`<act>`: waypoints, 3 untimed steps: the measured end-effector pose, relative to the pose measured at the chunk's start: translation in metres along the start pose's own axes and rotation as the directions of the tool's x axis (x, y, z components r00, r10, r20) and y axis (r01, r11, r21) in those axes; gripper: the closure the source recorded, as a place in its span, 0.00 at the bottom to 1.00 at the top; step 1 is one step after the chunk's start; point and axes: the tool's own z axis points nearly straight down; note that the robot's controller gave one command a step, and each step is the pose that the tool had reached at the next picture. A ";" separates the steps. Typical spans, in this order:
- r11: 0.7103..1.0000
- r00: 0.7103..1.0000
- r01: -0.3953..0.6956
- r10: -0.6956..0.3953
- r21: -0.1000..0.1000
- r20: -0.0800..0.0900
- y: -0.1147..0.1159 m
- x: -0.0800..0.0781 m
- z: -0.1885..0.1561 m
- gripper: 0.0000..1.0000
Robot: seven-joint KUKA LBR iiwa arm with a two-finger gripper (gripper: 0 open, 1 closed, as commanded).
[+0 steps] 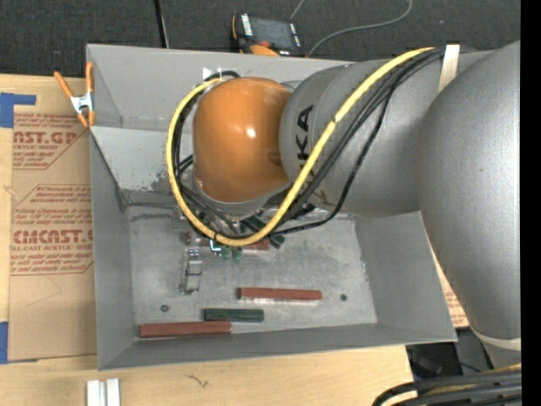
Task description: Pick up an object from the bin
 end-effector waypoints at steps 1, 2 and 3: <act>0.972 0.972 0.234 -0.234 0.003 0.003 -0.049 -0.051 0.093 0.00; 0.987 0.987 0.163 -0.163 0.002 0.008 -0.119 -0.051 0.117 0.00; 0.986 0.986 0.169 -0.169 -0.001 0.008 -0.115 -0.051 0.116 1.00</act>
Offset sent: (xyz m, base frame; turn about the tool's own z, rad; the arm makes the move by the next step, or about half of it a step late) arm 0.0506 -0.0465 -0.0901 -0.2383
